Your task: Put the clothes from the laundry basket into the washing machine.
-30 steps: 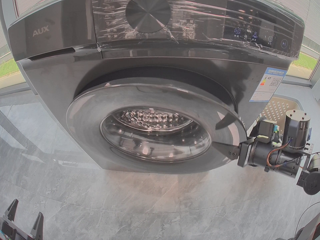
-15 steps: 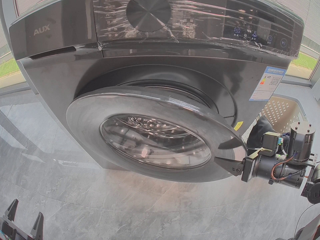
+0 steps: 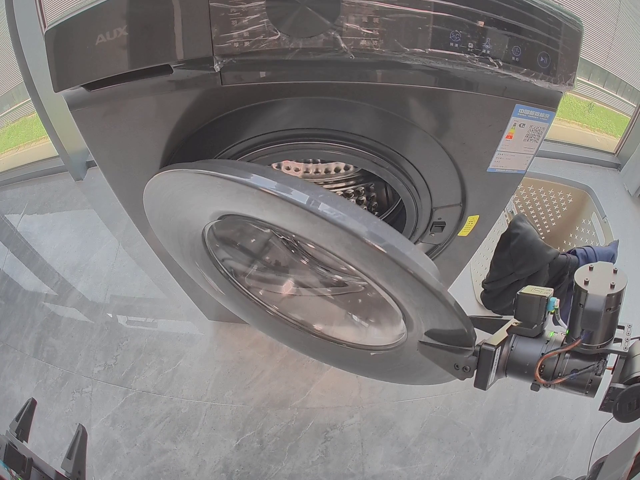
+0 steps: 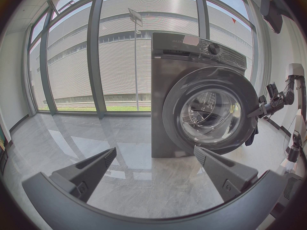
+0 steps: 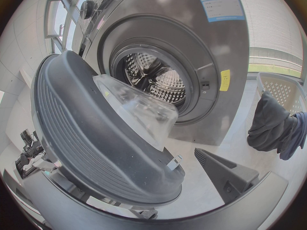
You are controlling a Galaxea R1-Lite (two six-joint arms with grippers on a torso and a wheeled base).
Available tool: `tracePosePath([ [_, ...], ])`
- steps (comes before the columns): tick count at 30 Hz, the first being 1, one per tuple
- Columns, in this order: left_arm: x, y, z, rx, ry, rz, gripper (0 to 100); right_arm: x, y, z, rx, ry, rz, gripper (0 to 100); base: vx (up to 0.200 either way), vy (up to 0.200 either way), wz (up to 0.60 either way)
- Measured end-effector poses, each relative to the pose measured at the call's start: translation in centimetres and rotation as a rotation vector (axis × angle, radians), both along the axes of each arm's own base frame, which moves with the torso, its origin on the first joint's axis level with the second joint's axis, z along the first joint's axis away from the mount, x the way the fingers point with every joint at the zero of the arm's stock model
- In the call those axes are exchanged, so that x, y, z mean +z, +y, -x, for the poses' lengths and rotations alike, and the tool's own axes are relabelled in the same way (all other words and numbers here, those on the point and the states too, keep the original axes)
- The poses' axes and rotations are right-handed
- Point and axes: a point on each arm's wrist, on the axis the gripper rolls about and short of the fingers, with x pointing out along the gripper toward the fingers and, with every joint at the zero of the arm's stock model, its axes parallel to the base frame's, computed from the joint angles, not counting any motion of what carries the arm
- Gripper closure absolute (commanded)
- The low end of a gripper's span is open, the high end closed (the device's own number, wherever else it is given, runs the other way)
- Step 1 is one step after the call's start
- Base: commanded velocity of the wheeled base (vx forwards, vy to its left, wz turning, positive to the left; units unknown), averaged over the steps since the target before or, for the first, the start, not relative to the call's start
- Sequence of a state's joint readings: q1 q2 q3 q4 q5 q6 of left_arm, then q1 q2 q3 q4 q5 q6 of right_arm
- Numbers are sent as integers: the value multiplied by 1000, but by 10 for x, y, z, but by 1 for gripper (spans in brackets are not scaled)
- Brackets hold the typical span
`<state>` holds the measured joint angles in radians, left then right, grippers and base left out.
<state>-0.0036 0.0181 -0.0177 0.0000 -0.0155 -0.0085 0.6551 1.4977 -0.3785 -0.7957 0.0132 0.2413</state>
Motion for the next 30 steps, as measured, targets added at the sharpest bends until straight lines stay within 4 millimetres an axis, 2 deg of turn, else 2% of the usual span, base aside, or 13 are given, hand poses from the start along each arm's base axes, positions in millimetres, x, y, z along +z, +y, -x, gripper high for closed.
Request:
tracePosePath([
  [5, 0, 0, 0, -1, 0, 0, 0, 1, 5, -3, 6, -2, -2, 0, -200, 0, 0],
  [13, 0, 0, 0, 0, 0, 0, 0, -11, 7, 10, 51, 41, 29, 0, 0, 0, 0],
  [18, 0, 0, 0, -1, 0, 0, 0, -20, -6, 23, 44, 67, 55, 0, 0, 0, 0],
  [23, 0, 0, 0, -1, 0, -1, 0, -35, -29, 30, -15, 115, 125, 0, 0, 0, 0],
  [26, 0, 0, 0, -1, 0, -2, 0, -39, -43, 27, -79, 132, 149, 0, 0, 0, 0],
  [30, 0, 0, 0, -1, 0, -2, 0, -33, -49, 14, -137, 112, 140, 0, 0, 0, 0],
])
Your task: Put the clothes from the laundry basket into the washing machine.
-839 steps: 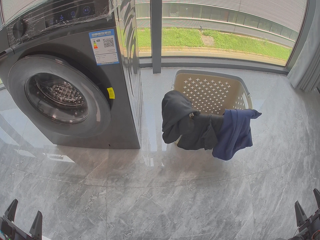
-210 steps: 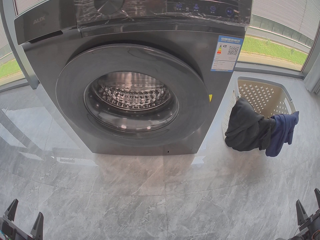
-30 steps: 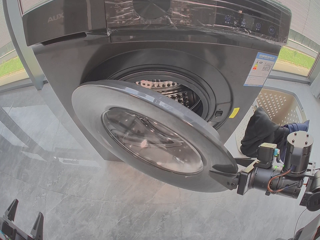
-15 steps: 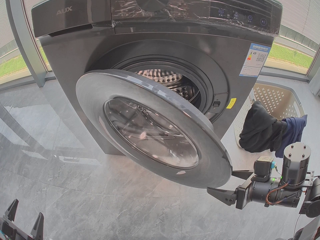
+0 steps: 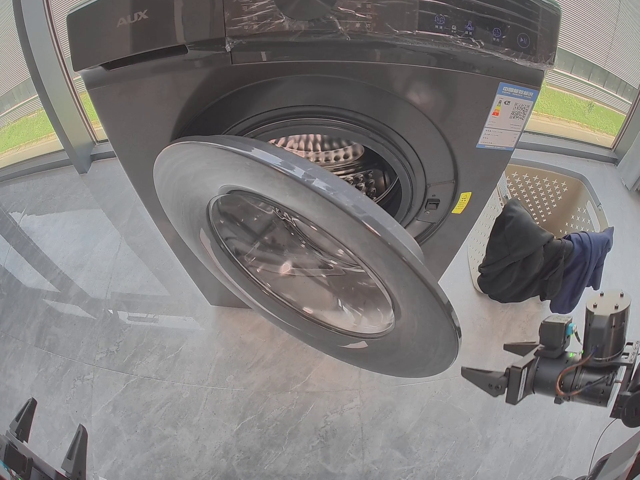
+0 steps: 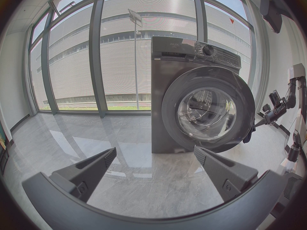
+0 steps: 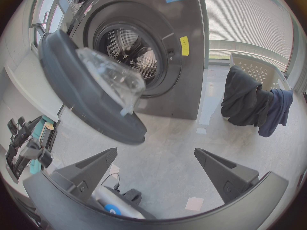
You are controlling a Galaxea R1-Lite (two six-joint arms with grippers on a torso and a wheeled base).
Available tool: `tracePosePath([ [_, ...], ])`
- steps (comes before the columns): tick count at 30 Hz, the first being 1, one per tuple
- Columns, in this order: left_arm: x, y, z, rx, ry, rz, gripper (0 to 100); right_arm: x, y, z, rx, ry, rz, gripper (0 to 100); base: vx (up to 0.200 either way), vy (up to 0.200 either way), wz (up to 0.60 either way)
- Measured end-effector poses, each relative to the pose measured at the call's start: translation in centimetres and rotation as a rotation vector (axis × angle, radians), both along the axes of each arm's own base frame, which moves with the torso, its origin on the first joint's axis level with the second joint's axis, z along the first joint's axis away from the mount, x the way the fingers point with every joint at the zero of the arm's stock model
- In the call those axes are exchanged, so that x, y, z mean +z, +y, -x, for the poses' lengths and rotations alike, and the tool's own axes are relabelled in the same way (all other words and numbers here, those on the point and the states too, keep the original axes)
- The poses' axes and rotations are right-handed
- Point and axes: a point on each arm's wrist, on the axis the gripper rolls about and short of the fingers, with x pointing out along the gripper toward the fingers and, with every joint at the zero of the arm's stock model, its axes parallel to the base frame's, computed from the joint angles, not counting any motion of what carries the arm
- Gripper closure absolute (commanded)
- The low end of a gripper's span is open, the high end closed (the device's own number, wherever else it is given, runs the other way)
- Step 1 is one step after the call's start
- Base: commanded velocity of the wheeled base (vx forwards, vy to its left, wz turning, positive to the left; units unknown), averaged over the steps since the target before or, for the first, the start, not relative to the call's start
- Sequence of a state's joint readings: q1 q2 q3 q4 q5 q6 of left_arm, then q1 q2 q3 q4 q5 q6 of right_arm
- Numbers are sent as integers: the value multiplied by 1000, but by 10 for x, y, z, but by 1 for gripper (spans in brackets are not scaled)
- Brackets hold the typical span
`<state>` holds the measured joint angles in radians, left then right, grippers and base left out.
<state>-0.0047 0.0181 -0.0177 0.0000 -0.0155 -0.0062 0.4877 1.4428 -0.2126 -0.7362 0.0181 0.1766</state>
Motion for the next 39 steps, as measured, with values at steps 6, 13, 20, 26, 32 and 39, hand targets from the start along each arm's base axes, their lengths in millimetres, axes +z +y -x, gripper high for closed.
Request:
tracePosePath([
  [6, 0, 0, 0, 0, 0, 0, 0, 21, 7, -34, -43, -75, -35, 0, -133, 0, 0],
  [13, 0, 0, 0, 0, 0, 0, 0, 22, 24, -61, -34, -79, -39, 0, -57, 0, 0],
  [20, 0, 0, 0, 0, 0, 0, 0, 13, 55, -42, 105, -33, -42, 0, 0, 0, 0],
  [26, 0, 0, 0, 0, 0, 0, 0, 20, 66, -41, 118, -44, -81, 0, 0, 0, 0],
  [32, 0, 0, 0, 0, 0, 0, 0, 26, 68, -68, 51, -79, -95, 0, 0, 0, 0],
  [39, 0, 0, 0, 0, 0, 0, 0, 24, 87, -96, 44, -93, -102, 0, 0, 0, 0],
])
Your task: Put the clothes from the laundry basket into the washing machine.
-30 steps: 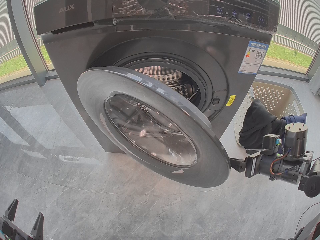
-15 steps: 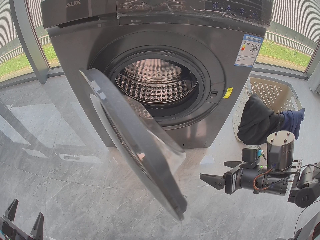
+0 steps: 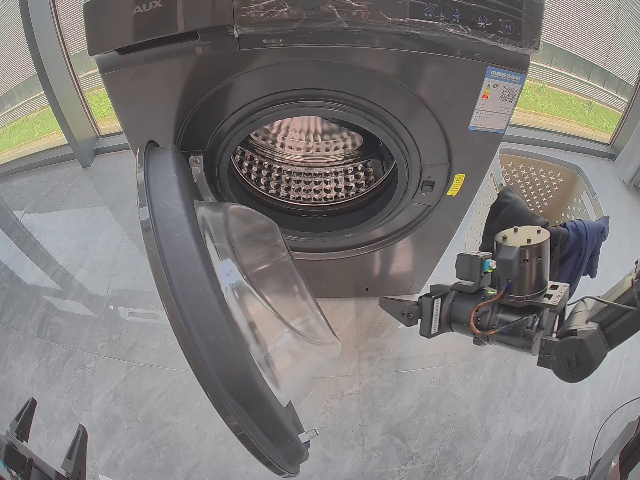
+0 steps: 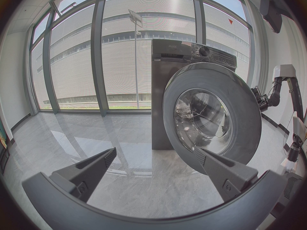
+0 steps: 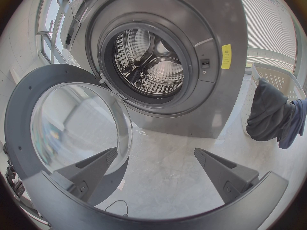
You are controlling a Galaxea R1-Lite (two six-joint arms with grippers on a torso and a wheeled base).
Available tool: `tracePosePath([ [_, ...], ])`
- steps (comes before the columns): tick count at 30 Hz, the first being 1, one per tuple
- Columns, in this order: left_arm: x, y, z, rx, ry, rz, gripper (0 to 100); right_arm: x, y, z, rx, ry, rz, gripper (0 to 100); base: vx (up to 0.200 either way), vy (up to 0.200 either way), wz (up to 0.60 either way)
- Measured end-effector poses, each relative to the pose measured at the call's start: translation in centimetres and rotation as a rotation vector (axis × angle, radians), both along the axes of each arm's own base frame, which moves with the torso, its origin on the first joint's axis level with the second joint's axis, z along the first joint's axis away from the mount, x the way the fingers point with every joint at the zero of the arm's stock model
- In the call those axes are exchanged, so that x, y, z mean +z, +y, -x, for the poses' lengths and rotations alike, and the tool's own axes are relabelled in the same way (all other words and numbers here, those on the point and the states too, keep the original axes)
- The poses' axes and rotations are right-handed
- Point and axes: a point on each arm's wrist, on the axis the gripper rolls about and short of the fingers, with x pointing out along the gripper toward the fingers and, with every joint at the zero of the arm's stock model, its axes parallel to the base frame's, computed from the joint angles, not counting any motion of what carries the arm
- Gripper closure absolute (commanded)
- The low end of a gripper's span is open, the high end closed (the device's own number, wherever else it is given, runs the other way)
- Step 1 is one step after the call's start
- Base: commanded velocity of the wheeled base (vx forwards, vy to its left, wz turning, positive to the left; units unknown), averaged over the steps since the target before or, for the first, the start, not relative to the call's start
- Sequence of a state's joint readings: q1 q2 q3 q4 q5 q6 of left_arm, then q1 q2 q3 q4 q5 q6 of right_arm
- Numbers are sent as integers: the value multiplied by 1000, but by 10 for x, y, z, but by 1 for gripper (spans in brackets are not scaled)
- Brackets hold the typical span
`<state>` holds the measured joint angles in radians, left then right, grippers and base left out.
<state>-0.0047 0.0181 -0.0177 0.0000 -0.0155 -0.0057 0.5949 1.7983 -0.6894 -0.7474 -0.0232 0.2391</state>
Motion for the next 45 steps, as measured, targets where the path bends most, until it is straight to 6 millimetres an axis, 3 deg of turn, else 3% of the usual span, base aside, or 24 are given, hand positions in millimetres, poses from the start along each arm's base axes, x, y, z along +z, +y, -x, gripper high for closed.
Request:
tracePosePath([
  [8, 0, 0, 0, 0, 0, -1, 0, -10, 34, -15, 47, 4, 0, 0, -150, 0, 0],
  [19, 0, 0, 0, 0, 0, 0, 0, -19, 72, 0, 147, -4, -48, 0, 0, 0, 0],
  [26, 0, 0, 0, 0, 0, 0, 0, -14, 79, -5, 150, -26, -76, 0, 0, 0, 0],
  [32, 0, 0, 0, 0, 0, 0, 0, -21, 91, -15, 149, -28, -78, 0, 0, 0, 0],
  [45, 0, 0, 0, 0, 0, 0, 0, -44, 153, -19, 202, -113, -145, 0, 0, 0, 0],
])
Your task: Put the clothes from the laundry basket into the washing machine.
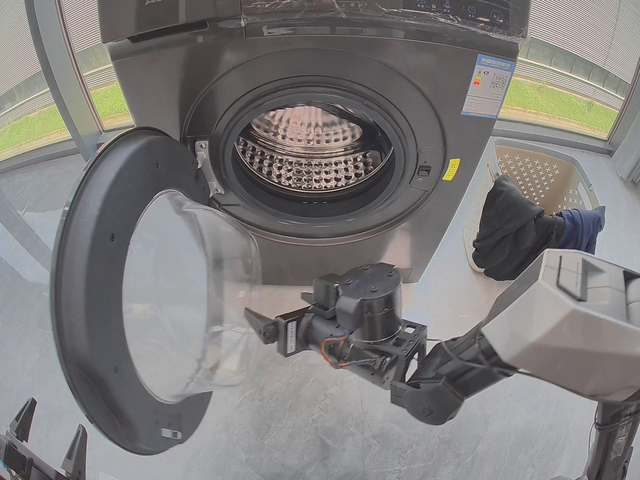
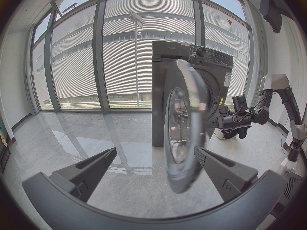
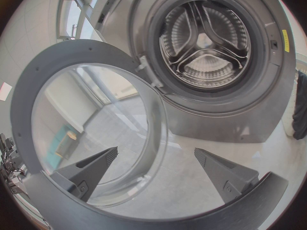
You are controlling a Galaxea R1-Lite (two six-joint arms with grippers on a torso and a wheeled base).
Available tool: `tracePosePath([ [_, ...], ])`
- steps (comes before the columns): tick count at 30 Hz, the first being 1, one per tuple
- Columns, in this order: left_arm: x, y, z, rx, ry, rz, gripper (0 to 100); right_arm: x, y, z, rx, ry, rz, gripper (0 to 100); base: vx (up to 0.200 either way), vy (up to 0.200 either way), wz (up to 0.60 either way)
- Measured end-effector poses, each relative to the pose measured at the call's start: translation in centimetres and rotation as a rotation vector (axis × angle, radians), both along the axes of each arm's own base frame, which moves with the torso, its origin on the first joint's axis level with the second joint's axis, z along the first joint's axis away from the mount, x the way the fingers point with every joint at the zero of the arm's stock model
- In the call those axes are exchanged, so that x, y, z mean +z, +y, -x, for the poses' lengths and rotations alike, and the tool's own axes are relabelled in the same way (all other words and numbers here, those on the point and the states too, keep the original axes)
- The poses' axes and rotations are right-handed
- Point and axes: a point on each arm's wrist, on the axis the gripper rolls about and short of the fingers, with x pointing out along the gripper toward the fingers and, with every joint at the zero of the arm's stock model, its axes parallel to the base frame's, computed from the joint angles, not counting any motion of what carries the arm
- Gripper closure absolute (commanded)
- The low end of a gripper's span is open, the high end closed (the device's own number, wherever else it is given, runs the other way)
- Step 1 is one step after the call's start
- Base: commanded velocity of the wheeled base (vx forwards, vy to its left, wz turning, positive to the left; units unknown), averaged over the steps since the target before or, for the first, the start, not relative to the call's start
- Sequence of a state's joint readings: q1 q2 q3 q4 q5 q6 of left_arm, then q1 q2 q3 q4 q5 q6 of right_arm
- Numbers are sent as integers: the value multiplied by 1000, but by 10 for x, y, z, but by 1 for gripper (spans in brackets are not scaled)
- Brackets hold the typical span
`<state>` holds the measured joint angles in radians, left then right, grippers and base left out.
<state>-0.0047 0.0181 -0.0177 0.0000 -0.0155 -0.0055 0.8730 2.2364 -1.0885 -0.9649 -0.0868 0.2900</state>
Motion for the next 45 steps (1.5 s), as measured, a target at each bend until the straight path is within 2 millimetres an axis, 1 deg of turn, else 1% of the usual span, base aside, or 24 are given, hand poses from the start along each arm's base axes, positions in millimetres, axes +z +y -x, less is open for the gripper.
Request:
tracePosePath([
  [3, 0, 0, 0, 0, 0, 0, 0, -3, 14, 2, 29, -27, -37, 0, 0, 0, 0],
  [8, 0, 0, 0, 0, 0, 0, 0, -5, 17, -2, 24, -34, -47, 0, 0, 0, 0],
  [11, 0, 0, 0, 0, 0, 0, 0, -6, 12, -7, 6, -31, -46, 0, 0, 0, 0],
  [16, 0, 0, 0, 0, 0, 0, 0, -3, 5, -7, -7, -27, -38, 0, 0, 0, 0],
  [20, 0, 0, 0, 0, 0, 0, 0, 8, -8, -3, -23, -35, -25, 0, 0, 0, 0],
  [22, 0, 0, 0, 0, 0, 0, 0, 14, -20, -2, -39, -45, -12, 0, 0, 0, 0],
  [26, 0, 0, 0, 0, 0, 0, 0, 34, -51, 7, -69, -75, 14, 0, 0, 0, 0],
  [29, 0, 0, 0, 0, 0, 0, 0, 49, -83, 17, -110, -97, 32, 0, 0, 0, 0],
  [31, 0, 0, 0, 0, 0, 0, 0, 60, -104, 28, -132, -113, 36, 0, 0, 0, 0],
  [34, 0, 0, 0, 1, 0, 0, 0, 76, -142, 43, -189, -145, 41, 0, 0, 0, 0],
  [36, 0, 0, 0, 1, 0, 0, 0, 86, -168, 56, -232, -175, 39, 0, 0, 0, 0],
  [40, 0, 0, 0, 1, 0, 0, 0, 99, -219, 83, -346, -233, 31, 0, 0, 0, 0],
  [43, 0, 0, 0, 0, 0, -1, 0, 102, -254, 111, -433, -277, 25, 0, 0, 0, 0],
  [45, 0, 0, 0, 0, 0, -1, 0, 99, -272, 131, -477, -299, 24, 0, 0, 0, 0],
])
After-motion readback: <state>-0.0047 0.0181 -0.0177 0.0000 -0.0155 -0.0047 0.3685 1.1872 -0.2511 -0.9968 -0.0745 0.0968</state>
